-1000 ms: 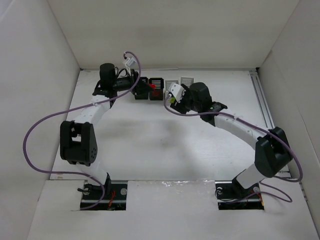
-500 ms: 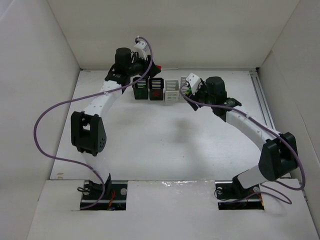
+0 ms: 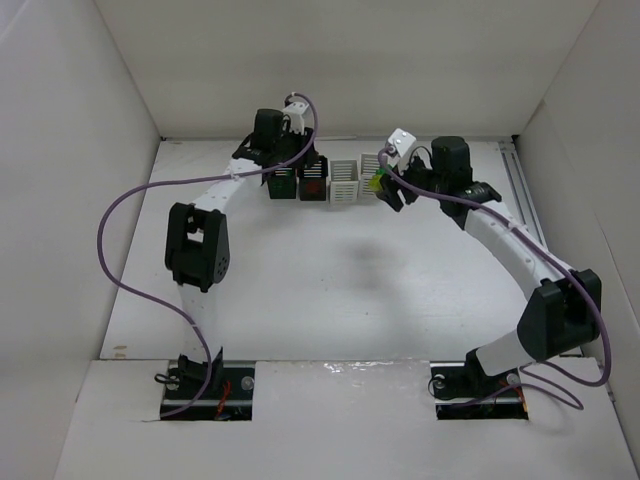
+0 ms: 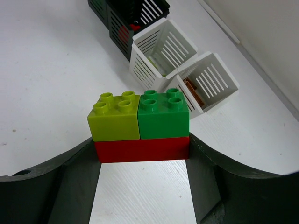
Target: Sort the legos into containers by color
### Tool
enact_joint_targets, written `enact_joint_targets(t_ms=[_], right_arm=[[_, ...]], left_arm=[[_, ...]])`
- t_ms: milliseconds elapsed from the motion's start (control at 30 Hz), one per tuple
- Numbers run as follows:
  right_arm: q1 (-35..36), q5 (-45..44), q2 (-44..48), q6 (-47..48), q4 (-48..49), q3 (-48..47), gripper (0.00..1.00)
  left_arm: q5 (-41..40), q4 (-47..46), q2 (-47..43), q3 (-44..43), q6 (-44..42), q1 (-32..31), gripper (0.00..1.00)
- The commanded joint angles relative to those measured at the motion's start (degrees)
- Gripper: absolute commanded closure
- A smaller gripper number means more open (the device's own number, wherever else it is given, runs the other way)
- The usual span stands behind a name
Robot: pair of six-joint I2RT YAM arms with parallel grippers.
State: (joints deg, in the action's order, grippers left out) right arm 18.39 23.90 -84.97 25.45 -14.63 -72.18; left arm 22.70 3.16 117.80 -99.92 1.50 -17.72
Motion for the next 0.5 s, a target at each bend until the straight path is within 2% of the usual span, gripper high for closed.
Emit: enact_joint_targets(t_ms=[0, 67, 133, 167, 233, 467], right_arm=[[-0.9, 3.3, 1.7, -0.9, 0.1, -3.1, 1.00], [-0.9, 3.3, 1.2, -0.9, 0.1, -3.7, 1.00], [-1.4, 3.3, 1.2, -0.9, 0.1, -3.7, 1.00], [-1.4, 3.3, 1.2, -0.9, 0.1, -4.2, 1.00], [-1.4, 3.3, 0.7, -0.9, 0.1, -4.2, 1.00], [-2.0, 3.3, 0.7, -0.4, 0.1, -3.7, 1.00]], left_arm=[[-1.5, -1.1, -0.6, -4.1, -1.0, -1.1, 0.87], [-1.5, -1.1, -0.6, -4.8, -1.0, -1.6, 0.79], [-2.2, -1.1, 0.0, -4.8, -1.6, -1.6, 0.68], [-2.2, -1.1, 0.0, -4.8, -1.6, -1.6, 0.59], [-3.0, -1.1, 0.0, -4.8, -1.6, -2.1, 0.50], [-3.6, -1.1, -1.1, -2.5, -1.6, -2.1, 0.50]])
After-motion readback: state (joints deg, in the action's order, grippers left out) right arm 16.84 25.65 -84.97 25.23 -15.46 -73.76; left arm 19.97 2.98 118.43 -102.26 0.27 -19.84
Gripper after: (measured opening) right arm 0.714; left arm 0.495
